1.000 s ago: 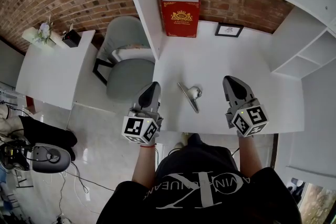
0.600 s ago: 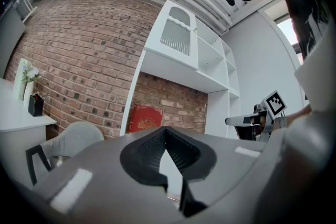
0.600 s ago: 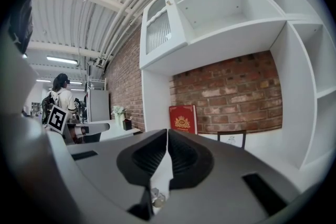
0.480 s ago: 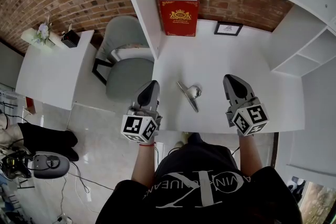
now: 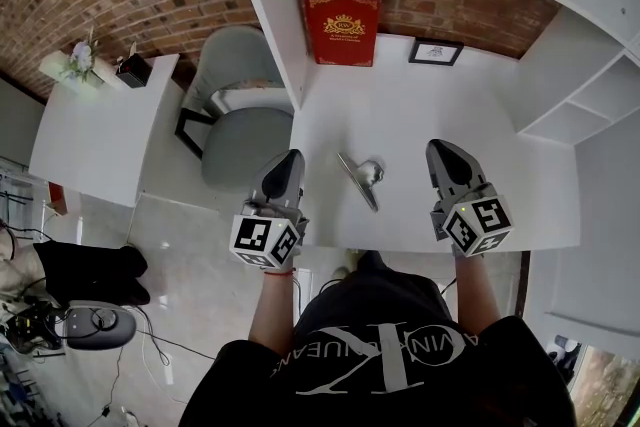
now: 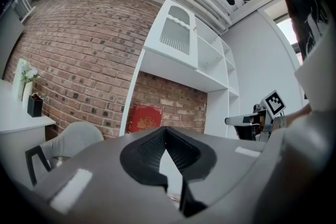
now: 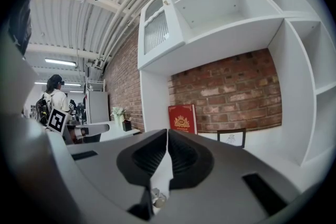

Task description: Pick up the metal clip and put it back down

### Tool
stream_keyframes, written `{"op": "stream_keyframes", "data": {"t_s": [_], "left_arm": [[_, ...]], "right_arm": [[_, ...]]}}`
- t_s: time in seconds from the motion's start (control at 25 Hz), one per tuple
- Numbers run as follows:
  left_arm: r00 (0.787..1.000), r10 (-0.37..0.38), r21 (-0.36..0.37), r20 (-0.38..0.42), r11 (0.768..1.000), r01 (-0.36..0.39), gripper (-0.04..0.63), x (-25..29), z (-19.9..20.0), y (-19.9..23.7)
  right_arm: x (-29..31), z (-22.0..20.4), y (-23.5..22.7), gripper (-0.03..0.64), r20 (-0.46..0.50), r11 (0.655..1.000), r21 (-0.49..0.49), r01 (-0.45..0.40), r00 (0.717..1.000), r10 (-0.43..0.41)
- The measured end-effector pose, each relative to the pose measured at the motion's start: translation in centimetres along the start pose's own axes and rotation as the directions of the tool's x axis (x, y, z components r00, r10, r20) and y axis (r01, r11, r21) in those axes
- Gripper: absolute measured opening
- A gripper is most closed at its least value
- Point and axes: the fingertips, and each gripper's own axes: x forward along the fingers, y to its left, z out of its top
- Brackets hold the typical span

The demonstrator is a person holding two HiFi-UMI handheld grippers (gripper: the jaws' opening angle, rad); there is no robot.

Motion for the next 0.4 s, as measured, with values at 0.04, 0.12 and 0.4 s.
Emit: {"op": "stream_keyframes", "data": {"t_s": [0.04, 0.12, 0.4], "left_arm": [[1.0, 0.0, 0.0, 0.0, 1.0, 0.0, 0.008, -0.02, 0.0, 0.02], [1.0, 0.001, 0.002, -0.001, 1.0, -0.001, 0.008, -0.03, 0.07, 0.04], [1.0, 0.002, -0.003, -0.002, 1.0, -0.002, 0.008, -0.19, -0.03, 0.02]], "right_arm": [[0.01, 0.01, 0.01, 0.017, 0.0, 1.0, 0.001, 0.0, 1.0, 0.0], [0.04, 0.11, 0.02, 0.017, 0.0, 1.0, -0.003, -0.001, 1.0, 0.001], [-0.09, -0.26, 0.14, 0.017, -0.009, 1.0, -0.003, -0.001, 1.0, 0.001]]}}
